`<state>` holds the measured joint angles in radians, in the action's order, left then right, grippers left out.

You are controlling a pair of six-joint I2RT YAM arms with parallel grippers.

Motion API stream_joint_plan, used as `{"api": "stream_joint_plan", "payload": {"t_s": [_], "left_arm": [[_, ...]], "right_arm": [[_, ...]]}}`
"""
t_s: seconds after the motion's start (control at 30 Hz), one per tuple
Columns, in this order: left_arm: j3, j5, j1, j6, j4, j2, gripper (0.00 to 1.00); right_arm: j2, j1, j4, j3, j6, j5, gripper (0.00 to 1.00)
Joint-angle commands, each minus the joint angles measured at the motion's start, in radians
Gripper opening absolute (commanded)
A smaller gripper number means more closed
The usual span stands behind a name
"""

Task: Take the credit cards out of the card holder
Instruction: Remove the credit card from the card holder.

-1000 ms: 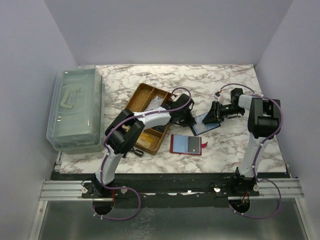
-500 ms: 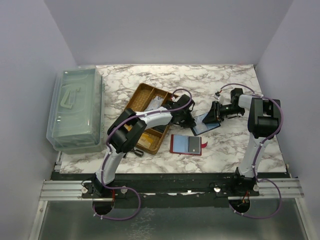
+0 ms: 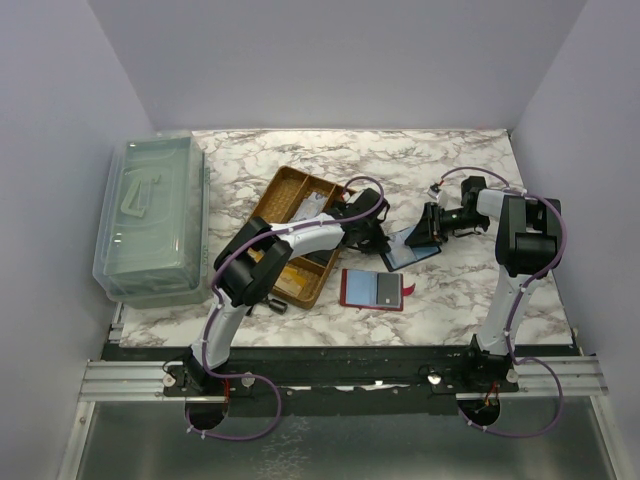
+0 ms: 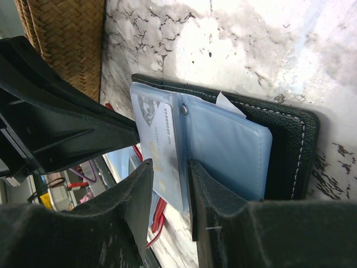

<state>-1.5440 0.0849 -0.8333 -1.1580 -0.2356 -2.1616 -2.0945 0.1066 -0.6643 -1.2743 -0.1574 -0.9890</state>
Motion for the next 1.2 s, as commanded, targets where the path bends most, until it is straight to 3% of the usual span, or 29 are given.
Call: {"api": "stream_joint_plan", "payload": {"t_s": [0.0, 0.5, 1.03, 1.17], "left_arm": [[0.01, -0.024, -0.01, 0.006, -0.016, 0.055, 0.11], [0.044, -0.004, -0.008, 0.003, -0.019, 0.092, 0.18], [-0.005, 0.034, -0.003, 0.004, -0.006, 0.004, 0.17], [-0.008, 0.025, -0.002, 0.003, -0.017, -0.002, 0.13]], "right_arm": [[-0.033, 0.006, 0.015, -0.003, -0.033, 0.115, 0.38], [-0.032, 0.006, 0.015, -0.002, -0.032, 0.116, 0.38], [-0.024, 0.006, 0.017, -0.001, -0.033, 0.118, 0.38], [-0.025, 0.006, 0.017, -0.002, -0.032, 0.116, 0.38]]}}
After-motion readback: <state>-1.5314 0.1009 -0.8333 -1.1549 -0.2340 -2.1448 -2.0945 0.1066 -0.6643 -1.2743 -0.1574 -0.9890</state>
